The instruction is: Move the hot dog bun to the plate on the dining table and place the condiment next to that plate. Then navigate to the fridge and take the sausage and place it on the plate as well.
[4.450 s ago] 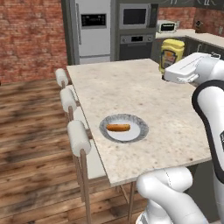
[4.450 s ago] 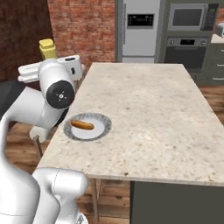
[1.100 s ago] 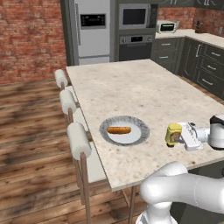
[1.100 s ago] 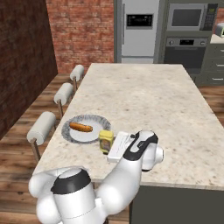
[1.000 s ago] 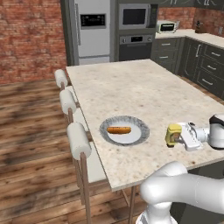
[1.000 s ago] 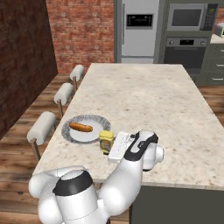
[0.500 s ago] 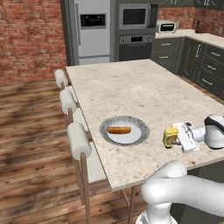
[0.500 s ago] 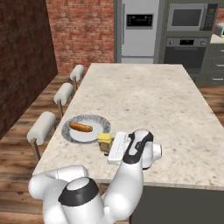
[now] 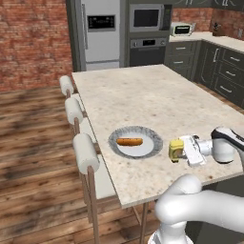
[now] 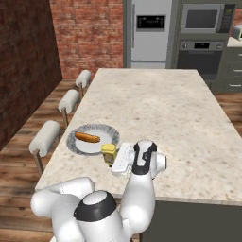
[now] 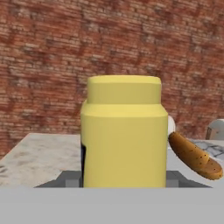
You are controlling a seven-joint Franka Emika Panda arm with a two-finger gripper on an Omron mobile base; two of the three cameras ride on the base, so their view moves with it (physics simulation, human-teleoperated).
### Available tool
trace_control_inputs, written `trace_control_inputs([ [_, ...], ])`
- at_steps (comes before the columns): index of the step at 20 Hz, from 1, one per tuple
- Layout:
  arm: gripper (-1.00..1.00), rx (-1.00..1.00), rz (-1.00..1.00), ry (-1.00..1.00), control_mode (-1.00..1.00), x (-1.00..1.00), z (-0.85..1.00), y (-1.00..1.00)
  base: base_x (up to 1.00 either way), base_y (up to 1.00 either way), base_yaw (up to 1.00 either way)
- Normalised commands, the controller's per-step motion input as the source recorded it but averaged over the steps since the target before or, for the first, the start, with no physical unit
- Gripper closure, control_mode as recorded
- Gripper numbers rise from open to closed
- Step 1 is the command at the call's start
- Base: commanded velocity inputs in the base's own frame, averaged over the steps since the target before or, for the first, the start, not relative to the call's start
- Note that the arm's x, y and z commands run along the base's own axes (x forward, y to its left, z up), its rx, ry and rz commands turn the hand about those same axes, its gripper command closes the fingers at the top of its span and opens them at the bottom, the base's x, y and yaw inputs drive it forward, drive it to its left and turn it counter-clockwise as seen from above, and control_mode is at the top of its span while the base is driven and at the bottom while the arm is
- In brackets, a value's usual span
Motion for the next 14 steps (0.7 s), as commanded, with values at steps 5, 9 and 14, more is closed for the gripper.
trace_control_inputs([
  [5,1.00,0.00,0.01,0.00,-1.00,0.28,-0.31,0.01,0.00,0.00,0.00],
  [9,1.00,0.00,0.07,-0.01,-1.00,0.27,-0.33,0.00,0.00,0.00,0.00],
  [14,1.00,0.00,0.10,-0.07,-1.00,0.20,-0.26,0.00,0.00,0.00,0.00],
])
